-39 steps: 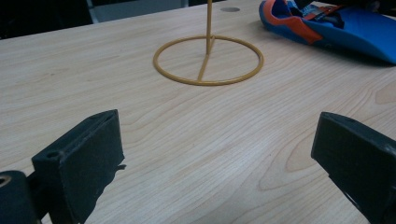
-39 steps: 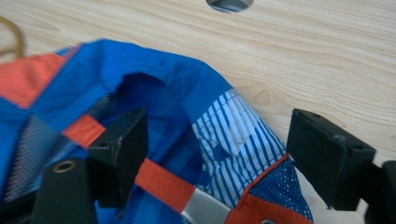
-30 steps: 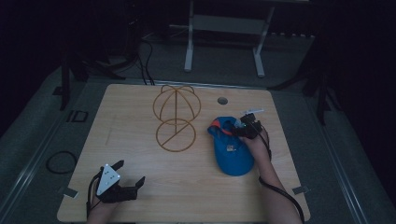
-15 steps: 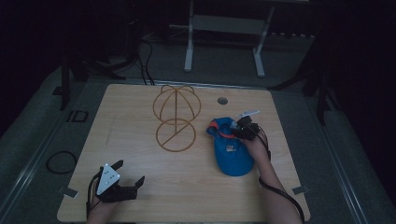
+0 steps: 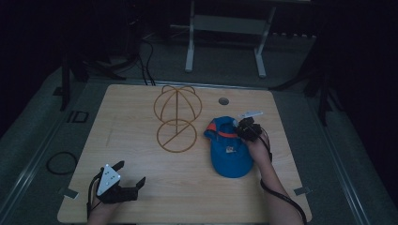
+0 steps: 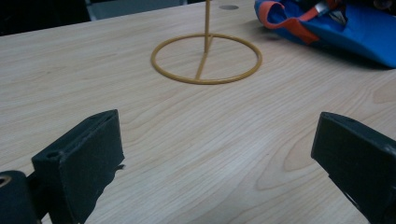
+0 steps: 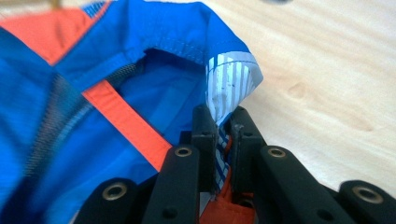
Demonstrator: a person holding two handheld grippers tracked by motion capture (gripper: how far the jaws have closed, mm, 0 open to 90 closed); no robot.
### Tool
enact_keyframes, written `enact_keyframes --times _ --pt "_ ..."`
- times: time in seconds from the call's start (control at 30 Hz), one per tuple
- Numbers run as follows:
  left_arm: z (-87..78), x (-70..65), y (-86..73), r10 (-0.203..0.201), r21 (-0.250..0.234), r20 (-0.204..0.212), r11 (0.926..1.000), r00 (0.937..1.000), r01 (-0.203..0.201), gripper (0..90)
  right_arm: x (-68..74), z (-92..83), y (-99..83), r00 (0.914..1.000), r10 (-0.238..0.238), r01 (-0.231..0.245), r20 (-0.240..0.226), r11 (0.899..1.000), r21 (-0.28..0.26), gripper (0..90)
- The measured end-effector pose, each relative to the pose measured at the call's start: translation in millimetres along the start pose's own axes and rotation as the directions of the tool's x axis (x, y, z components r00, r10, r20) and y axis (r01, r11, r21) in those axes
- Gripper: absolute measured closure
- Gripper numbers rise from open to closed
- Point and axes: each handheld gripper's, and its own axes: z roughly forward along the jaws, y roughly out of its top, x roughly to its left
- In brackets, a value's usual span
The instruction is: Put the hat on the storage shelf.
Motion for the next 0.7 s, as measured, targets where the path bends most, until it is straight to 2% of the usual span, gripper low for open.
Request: enact_keyframes --times 0.13,0.23,0.33,0.53,0.7 --pt "-0.6 -1.8 0.9 0.006 0.0 0.0 1.0 1.0 -0.006 2.6 1.2 -20.5 5.0 1.0 0.003 -0.002 0.004 0.999 -0.051 83.3" --pt "-1.0 -2.1 1.2 0.004 -0.002 -0.002 1.0 1.0 -0.004 2.6 3.4 -30.2 7.1 0.9999 -0.002 0.002 0.013 0.997 -0.073 83.3" --pt "-1.2 -1.4 1.6 -0.006 -0.004 -0.001 1.0 1.0 0.006 2.6 7.5 -47.2 9.7 0.9998 -0.002 0.005 0.02 0.994 -0.112 83.4" --pt "3.4 -0.7 4.3 -0.042 -0.004 0.012 0.9991 0.999 0.042 2.5 15.0 -77.5 14.9 0.9998 0.002 0.001 0.018 0.983 -0.184 83.3" --pt "8.0 -4.2 11.6 -0.044 0.001 0.028 0.999 0.9986 0.044 2.6 20.0 -103.1 20.7 0.9999 0.001 0.002 0.017 0.973 -0.232 83.3"
